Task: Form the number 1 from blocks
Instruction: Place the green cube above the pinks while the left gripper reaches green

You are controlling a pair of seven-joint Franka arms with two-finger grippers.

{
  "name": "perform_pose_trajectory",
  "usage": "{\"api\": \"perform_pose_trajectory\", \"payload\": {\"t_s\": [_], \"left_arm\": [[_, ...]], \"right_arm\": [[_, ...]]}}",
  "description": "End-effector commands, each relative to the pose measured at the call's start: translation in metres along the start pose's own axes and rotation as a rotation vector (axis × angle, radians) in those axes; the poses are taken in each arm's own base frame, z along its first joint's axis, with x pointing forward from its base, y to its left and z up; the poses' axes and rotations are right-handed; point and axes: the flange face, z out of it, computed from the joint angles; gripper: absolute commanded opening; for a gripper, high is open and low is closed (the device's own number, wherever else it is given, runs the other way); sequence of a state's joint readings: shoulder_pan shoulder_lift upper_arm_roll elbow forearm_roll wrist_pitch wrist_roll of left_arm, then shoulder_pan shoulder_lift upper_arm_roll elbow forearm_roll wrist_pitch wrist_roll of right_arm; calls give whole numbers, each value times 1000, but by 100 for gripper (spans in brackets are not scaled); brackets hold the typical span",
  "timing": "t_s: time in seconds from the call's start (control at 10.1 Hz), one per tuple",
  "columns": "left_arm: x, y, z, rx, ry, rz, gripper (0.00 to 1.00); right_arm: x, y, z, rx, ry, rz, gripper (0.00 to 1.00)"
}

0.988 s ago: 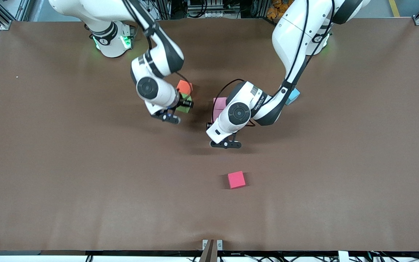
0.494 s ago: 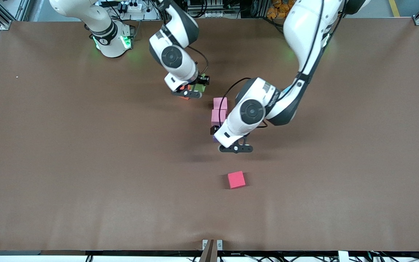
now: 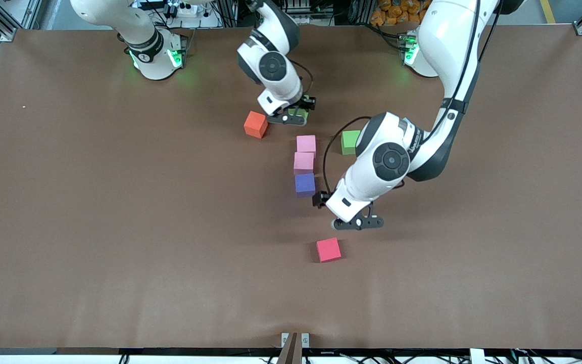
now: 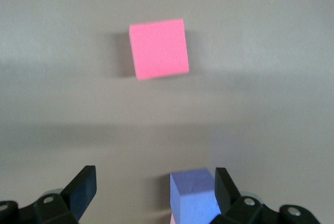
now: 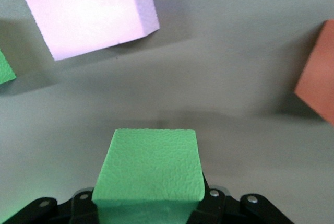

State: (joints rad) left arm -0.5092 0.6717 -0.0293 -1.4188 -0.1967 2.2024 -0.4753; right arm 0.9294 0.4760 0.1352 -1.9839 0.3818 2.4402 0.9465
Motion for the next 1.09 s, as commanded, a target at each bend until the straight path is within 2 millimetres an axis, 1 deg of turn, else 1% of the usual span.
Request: {"api": "perform_pose_trajectory", "payload": {"t_s": [0.0,0.1,0.2,0.3,0.4,0.49,0.59,0.69,0.79,0.89,0.99], "left_arm": [[18,3,16,-7,65,39,100],[27,0,24,-10,84,32,100],[30,0,31,-12,87,30,100],[31,-6,26,-9,78,19,100],[32,-23,12,1,48,-1,100],[23,-29,-5,26,-26,7,100],[16,-49,-19,48,-88,21,100],[7,-79,-32,48,-116,81,100],[-9,-99,-36,60,-142,99,100],[-33,-108,-35,74,-159,106,100],[-68,-110,-24,77,-156,126,100]], "right_arm": [[6,-27,24,-47,69,-38,0],[10,-29,31,-70,100,-69,0],[16,-31,36,-81,119,-86,0],[16,-37,34,-78,135,-104,0],[17,-38,35,-82,142,-114,0],[21,-41,32,-75,150,-112,0],[25,-41,33,-76,151,-107,0],[32,-39,31,-76,159,-99,0],[39,-37,28,-76,163,-92,0],[41,-36,28,-76,165,-89,0],[43,-35,28,-77,164,-87,0]]}}
